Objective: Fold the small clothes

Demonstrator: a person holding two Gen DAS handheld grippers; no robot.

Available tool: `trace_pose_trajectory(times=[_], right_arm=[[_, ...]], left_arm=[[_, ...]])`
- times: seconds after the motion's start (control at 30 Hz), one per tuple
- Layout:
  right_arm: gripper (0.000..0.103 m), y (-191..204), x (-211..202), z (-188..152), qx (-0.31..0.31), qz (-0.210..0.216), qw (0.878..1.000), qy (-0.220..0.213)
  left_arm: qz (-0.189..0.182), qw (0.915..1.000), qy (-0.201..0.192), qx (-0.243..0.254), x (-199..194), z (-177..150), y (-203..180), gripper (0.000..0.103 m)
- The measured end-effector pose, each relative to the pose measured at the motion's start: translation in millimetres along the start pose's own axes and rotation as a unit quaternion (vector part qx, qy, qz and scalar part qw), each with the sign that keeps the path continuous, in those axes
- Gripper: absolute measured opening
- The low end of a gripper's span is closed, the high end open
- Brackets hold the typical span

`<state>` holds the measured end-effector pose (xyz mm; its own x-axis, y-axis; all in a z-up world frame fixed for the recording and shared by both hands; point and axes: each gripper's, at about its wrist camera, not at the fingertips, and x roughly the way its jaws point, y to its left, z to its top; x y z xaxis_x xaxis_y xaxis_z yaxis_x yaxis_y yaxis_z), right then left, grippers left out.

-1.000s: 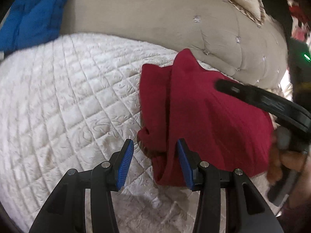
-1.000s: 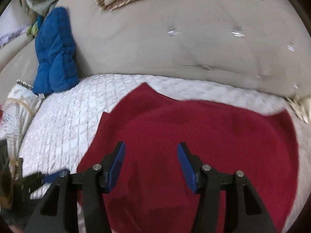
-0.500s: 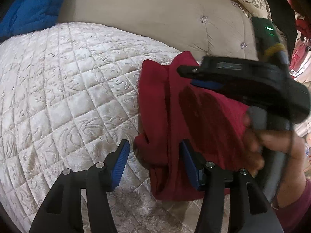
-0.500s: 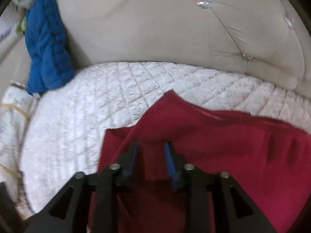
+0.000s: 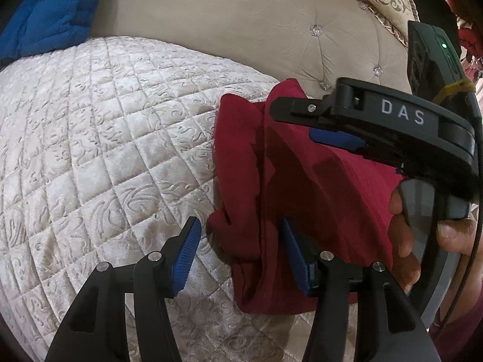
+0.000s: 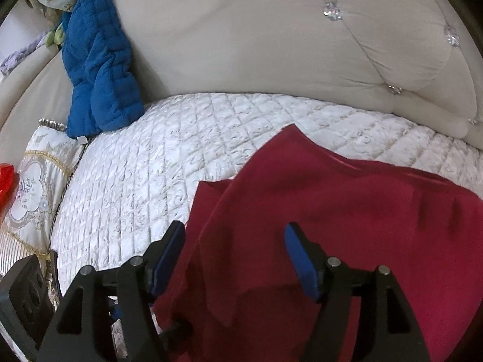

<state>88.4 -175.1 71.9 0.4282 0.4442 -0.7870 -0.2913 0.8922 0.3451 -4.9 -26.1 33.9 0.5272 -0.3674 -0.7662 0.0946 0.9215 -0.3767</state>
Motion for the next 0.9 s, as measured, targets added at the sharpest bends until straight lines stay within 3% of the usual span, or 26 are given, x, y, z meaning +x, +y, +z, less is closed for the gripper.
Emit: trace_pose_trajectory(times=[0.33,0.63,0.9], right_arm=[[0.079,-4.1,7.7,4.7,0.009,0.011,1.000,0.013],[0.082,5.8,20.5,16.2,-0.017,-0.015,0.999,0.050],[0.087,29.1,46.0,26.3,-0.077,-0.042,0.989,0.122]], left_arm=[[-0.013,0.9998,0.003,-0.012,4.7,3.6,4.1,0.036],[-0.084,0.9940,0.009,-0.070,8.9,7.6,15.6,0.043],[-0.171,0.9797,-0.023,-0.102,-3.3,10.1,19.8,0.044]])
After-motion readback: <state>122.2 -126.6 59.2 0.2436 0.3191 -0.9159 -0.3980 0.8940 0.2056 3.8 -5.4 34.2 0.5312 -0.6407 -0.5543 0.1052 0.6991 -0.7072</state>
